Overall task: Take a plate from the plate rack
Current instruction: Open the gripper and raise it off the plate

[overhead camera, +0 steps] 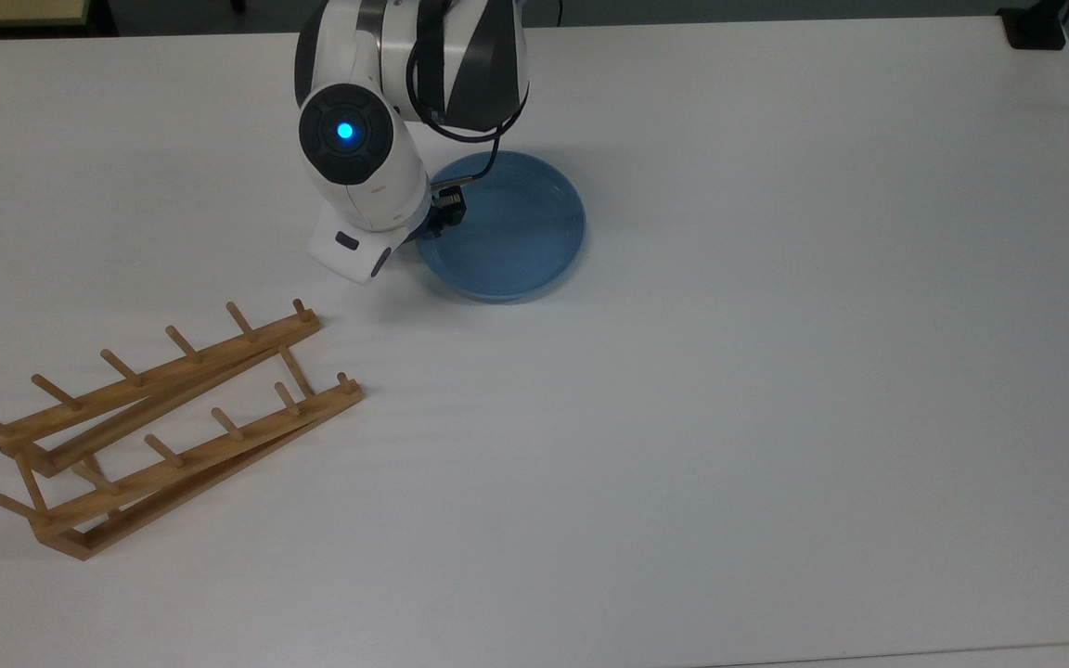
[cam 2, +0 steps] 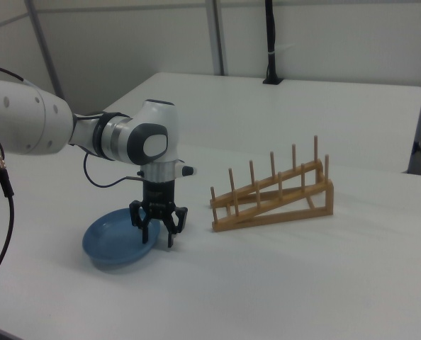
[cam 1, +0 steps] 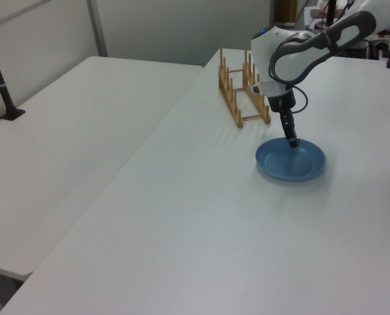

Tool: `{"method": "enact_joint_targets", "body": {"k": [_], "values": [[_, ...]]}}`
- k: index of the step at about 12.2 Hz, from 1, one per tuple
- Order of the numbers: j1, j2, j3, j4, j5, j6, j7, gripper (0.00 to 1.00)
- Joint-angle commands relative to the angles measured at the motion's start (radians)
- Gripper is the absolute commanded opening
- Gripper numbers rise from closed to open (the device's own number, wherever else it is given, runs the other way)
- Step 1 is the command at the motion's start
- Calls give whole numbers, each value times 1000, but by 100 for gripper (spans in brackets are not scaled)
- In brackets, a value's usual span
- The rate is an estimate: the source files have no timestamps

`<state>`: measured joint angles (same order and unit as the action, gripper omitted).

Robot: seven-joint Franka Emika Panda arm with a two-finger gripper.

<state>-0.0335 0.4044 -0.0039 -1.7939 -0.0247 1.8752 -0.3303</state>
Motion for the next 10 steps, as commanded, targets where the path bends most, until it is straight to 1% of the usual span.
{"method": "enact_joint_targets", "body": {"k": [1,3,4,5,6,7,9,10], "values": [[21,-53,-5,11,-5,-62,-1,100],[24,-111,15,31,8,-112,20,100],[26,-166,37,31,20,-113,93,100],[29,-220,56,33,20,-111,196,100],[30,-278,56,33,12,-117,262,100],[29,-329,56,31,11,-145,289,100],[23,-375,56,33,0,-198,293,100],[15,-398,56,33,-20,-226,293,100]]}}
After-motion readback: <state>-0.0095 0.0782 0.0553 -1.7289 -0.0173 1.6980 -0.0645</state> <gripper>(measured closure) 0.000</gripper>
